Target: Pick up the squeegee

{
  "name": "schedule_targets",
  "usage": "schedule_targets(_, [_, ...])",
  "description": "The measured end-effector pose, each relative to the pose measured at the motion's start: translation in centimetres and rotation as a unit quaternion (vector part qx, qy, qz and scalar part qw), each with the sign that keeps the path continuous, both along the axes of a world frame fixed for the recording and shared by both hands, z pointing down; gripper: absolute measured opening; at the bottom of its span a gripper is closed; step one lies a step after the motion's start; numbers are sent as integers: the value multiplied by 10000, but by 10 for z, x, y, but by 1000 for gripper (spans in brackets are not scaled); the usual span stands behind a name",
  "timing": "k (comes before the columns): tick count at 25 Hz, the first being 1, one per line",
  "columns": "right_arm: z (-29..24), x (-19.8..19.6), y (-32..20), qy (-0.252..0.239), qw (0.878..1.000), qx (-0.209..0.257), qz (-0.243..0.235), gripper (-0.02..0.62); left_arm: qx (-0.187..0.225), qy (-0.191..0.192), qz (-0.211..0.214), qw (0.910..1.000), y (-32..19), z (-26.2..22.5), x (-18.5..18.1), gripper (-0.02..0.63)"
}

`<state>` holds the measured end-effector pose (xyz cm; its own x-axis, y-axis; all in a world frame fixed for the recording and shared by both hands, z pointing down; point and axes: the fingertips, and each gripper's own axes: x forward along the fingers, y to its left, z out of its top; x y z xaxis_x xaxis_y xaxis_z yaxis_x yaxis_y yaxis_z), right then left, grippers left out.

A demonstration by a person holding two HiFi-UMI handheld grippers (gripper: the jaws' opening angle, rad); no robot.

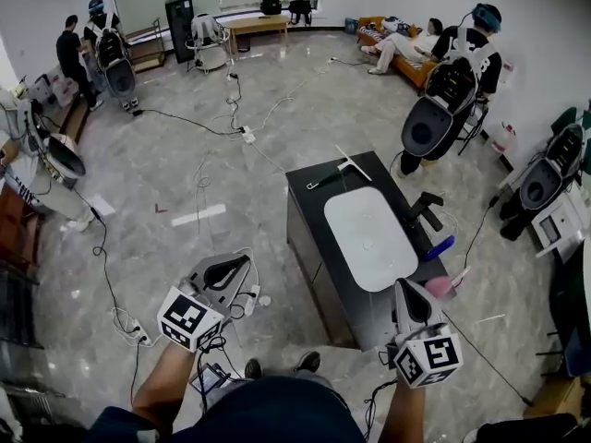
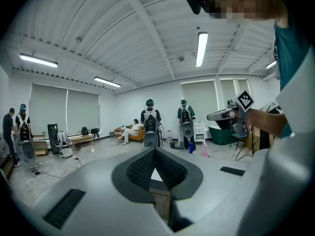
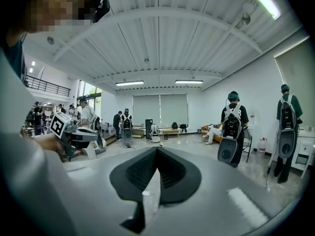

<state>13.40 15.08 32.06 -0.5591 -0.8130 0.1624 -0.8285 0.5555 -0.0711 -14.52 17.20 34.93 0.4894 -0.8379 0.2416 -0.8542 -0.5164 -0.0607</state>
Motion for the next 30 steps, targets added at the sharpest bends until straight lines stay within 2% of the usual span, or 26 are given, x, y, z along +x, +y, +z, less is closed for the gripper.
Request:
schedule_targets(10, [11,20,-56,-116,9974,-31,-711,11,-31,-108,-633,9979,-21,7,32,6])
schedule_targets(18, [20,30,-72,-231,9960,-147,-856,9,-180,-217,-745,9968,-29,12,47,6])
schedule_targets(23, [24,34,-80,-236,9973,-241,-645,9,-212,-169,-564,9980,-52,15,48,6])
schedule_targets(30, [15,36,-110,-140,9996,-200,-114,9,-108,-39,13,9999,-119,10,51,6])
